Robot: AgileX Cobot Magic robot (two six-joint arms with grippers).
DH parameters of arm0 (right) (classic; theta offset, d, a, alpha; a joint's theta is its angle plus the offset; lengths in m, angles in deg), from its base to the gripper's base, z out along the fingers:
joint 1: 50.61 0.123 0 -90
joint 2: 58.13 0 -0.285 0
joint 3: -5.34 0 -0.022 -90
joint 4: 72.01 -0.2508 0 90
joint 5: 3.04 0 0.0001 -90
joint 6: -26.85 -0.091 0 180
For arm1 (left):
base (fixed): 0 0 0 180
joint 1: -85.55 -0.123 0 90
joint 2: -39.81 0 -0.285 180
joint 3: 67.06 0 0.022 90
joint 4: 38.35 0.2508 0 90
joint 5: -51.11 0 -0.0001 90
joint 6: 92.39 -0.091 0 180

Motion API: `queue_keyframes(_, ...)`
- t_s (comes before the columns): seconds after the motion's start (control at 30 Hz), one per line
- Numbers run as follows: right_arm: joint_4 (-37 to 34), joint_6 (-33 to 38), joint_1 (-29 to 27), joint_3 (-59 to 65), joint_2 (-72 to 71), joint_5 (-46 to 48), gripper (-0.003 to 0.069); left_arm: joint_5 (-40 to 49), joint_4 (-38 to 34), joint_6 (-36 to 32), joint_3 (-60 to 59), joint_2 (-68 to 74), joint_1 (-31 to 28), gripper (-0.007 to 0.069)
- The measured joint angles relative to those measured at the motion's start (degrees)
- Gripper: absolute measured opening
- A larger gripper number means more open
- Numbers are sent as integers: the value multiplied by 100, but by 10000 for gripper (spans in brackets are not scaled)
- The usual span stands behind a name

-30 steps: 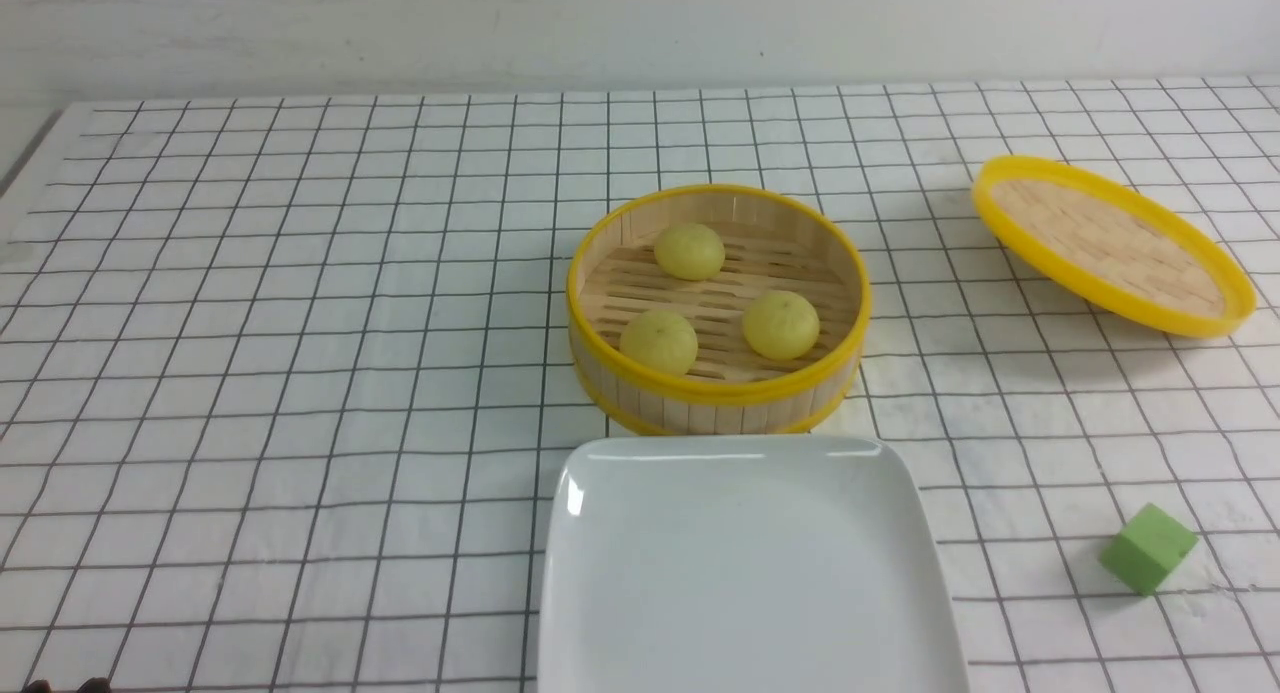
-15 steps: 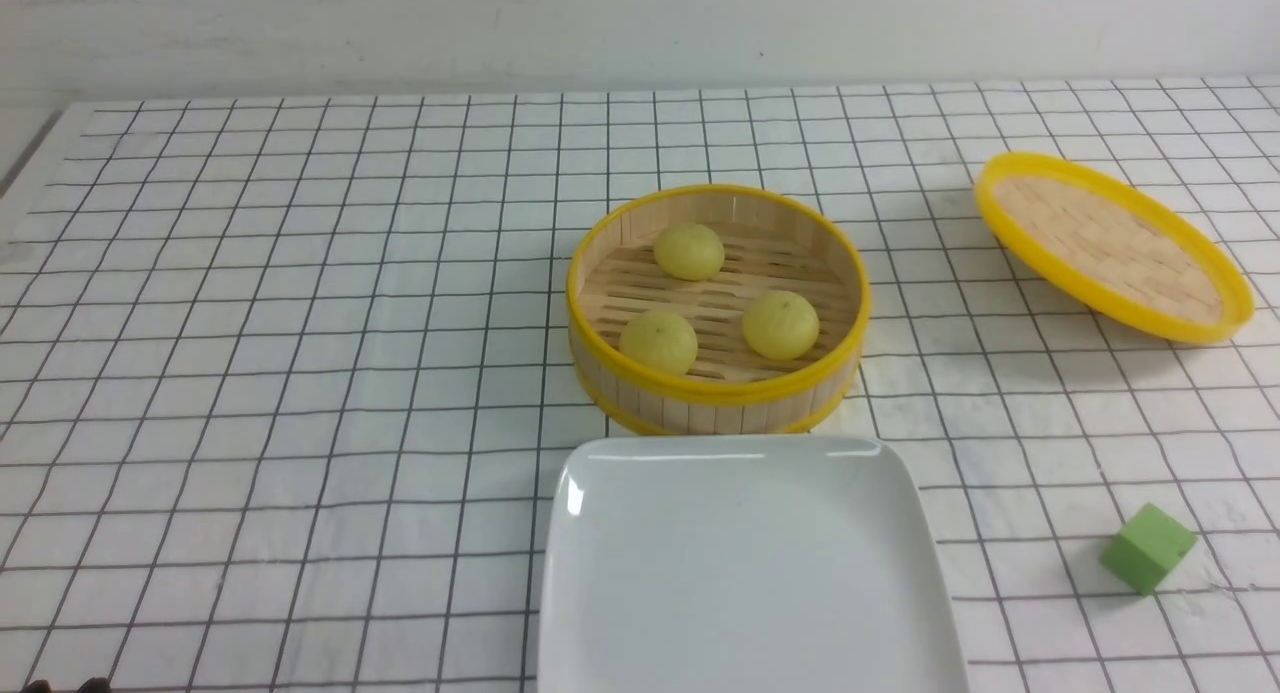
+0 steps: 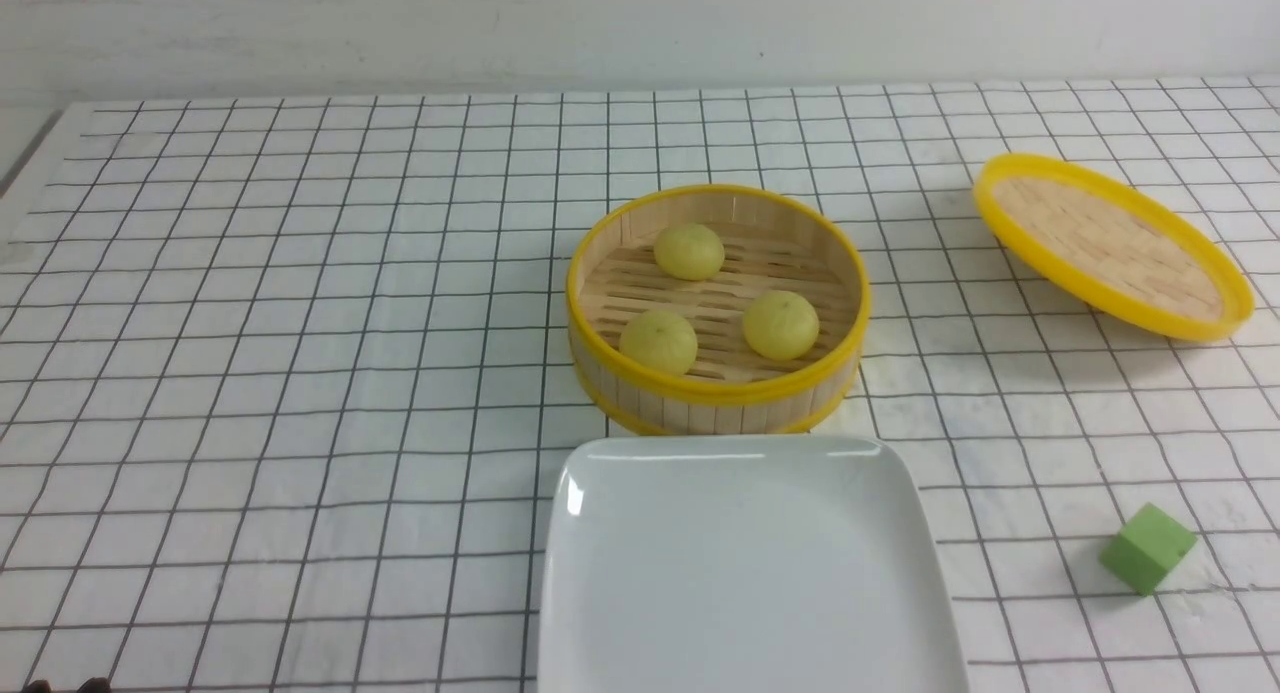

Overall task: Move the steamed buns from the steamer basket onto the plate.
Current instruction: Use the right arm to grab the steamed stuffed bun that is closest to it

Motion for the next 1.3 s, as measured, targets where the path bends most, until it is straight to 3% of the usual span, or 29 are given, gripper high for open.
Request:
queue_keyframes(0.9,-436,7,0,4,0,666,240,0,0,0,0,0,0,242)
queue_keyframes(1.17,-453,375,0,4,0,1069,240,0,32,-5,0,0,0,242)
queue_keyframes(1.3,-453,627,0,4,0,1101,240,-12,495,-41,0,0,0,242)
